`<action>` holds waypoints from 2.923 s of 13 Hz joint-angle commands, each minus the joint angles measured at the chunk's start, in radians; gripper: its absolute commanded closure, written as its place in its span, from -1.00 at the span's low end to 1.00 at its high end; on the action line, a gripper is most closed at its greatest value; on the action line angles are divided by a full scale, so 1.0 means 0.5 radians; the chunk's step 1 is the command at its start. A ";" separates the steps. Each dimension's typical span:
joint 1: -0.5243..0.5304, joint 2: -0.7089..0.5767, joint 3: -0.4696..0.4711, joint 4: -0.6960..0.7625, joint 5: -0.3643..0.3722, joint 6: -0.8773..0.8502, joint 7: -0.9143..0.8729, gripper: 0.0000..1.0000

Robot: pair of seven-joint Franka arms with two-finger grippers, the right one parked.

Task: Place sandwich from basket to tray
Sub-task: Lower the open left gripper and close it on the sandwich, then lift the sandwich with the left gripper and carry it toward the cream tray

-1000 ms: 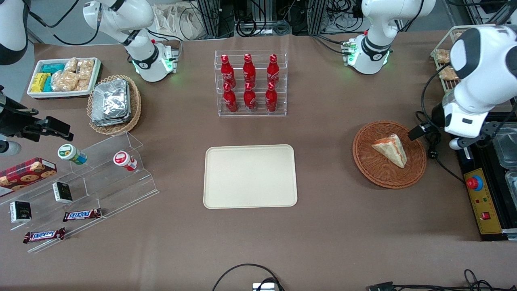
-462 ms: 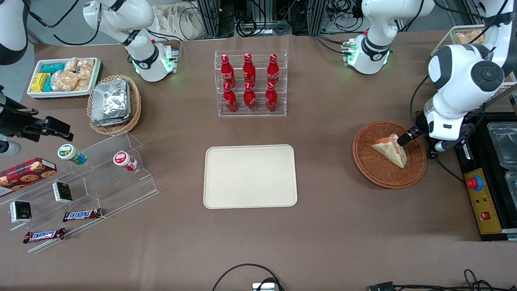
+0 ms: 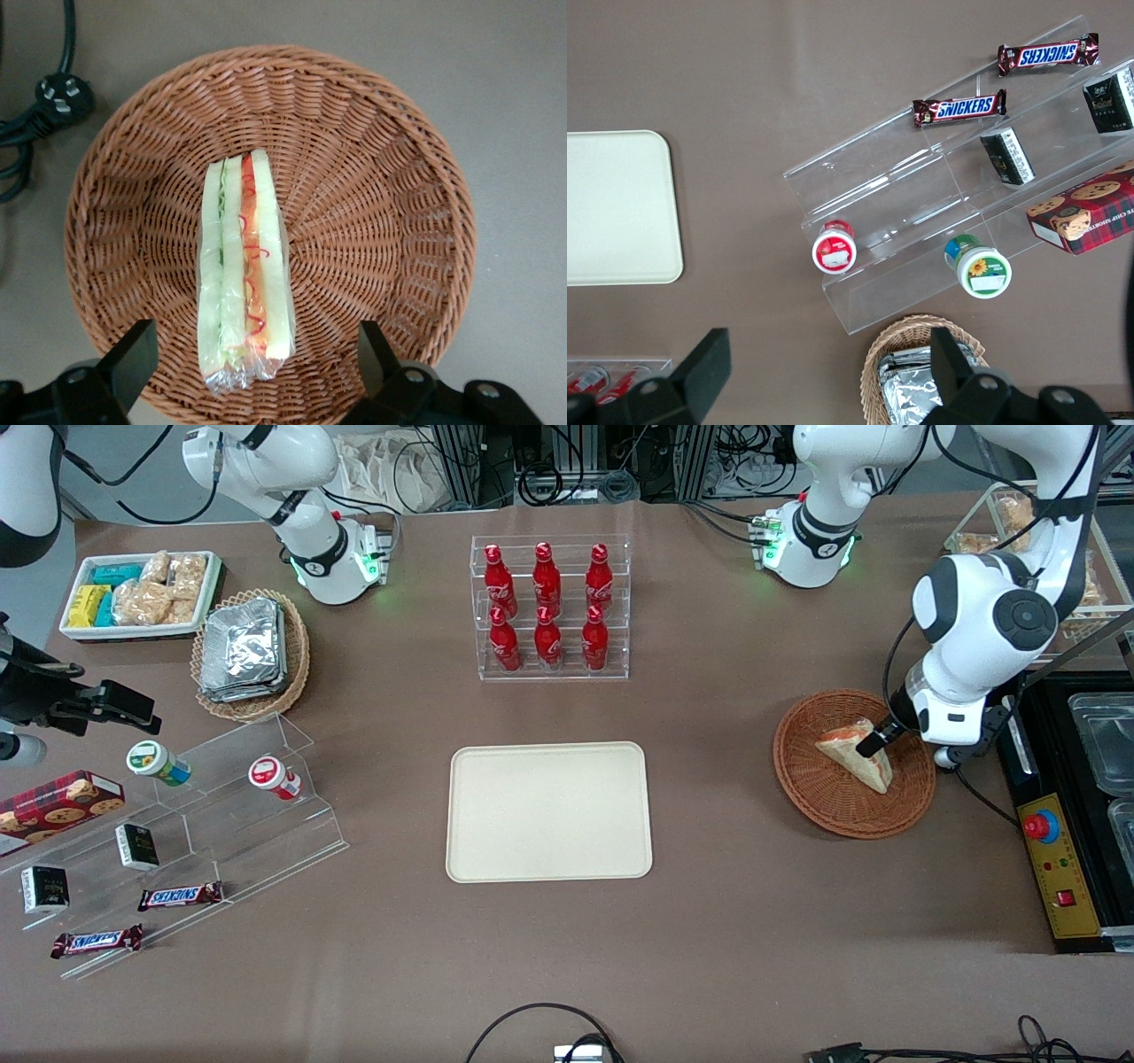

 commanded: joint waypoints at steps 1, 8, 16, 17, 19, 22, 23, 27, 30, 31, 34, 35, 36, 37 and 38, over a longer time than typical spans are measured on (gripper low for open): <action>-0.002 0.020 0.004 -0.060 -0.056 0.119 -0.047 -1.00; 0.078 0.133 0.004 -0.168 -0.078 0.364 -0.095 -1.00; 0.032 0.244 -0.008 -0.186 -0.078 0.518 -0.222 0.23; 0.032 0.244 -0.008 -0.186 -0.078 0.518 -0.222 0.44; -0.002 0.235 -0.008 -0.183 -0.078 0.512 -0.222 0.55; -0.047 0.137 -0.023 -0.156 -0.047 0.381 -0.206 0.55; -0.063 0.094 -0.026 -0.131 -0.026 0.292 -0.194 0.55; -0.106 -0.020 -0.106 0.000 0.216 -0.027 -0.170 0.55; -0.106 -0.020 -0.237 0.273 0.318 -0.401 -0.069 0.55; -0.106 -0.011 -0.299 0.359 0.318 -0.509 0.011 0.55; -0.106 -0.011 -0.397 0.479 0.299 -0.580 0.183 0.55; -0.109 -0.011 -0.431 0.492 0.296 -0.577 0.256 0.55; -0.109 -0.008 -0.471 0.519 0.293 -0.577 0.339 0.55; -0.109 -0.002 -0.505 0.547 0.284 -0.580 0.397 0.55; -0.109 0.001 -0.538 0.577 0.287 -0.587 0.431 0.55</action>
